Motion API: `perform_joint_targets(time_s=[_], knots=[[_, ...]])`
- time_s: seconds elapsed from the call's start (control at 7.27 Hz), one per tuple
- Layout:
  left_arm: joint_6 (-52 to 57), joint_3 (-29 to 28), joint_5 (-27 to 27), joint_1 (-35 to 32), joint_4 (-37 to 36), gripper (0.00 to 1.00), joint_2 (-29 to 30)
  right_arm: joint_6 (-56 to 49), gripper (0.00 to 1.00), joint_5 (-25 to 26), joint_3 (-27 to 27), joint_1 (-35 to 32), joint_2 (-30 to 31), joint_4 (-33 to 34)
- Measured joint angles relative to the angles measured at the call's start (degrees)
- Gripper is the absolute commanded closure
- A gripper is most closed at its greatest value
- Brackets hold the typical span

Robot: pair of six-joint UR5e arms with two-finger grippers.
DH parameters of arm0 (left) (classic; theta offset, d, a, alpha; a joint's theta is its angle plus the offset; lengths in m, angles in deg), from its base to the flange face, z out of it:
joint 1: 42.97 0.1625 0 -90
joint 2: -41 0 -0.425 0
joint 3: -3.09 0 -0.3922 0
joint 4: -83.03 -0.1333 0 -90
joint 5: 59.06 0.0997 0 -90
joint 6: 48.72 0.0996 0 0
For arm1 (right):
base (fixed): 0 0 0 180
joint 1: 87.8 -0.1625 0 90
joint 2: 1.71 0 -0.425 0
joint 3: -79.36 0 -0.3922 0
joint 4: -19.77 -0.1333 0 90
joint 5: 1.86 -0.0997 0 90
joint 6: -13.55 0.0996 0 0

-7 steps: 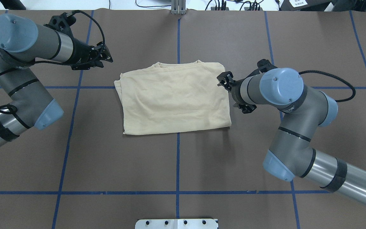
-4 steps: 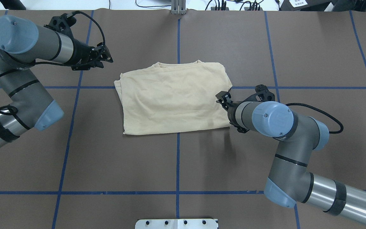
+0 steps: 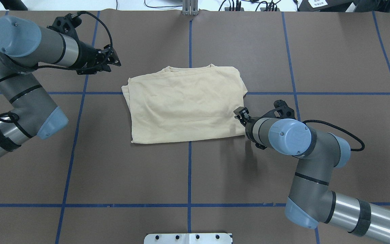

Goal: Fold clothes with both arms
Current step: 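Move the right gripper down to the folded shirt's corner nearest it, then grasp the shirt corner with the right gripper and drag it toward the robot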

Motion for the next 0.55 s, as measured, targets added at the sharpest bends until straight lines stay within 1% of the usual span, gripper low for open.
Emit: perform_joint_targets(time_s=[0.14, 0.28, 0.55], knots=[[0.0, 0.0, 0.0, 0.0, 0.0, 0.53, -0.1, 0.1, 0.86, 0.0, 0.1, 0.0, 0.0, 0.1], [0.0, 0.1, 0.0, 0.0, 0.0, 0.53, -0.1, 0.2, 1.00, -0.1, 0.1, 0.0, -0.1, 0.1], [0.0, 0.1, 0.0, 0.0, 0.0, 0.53, -0.1, 0.1, 1.00, -0.4, -0.1, 0.0, 0.1, 0.2]])
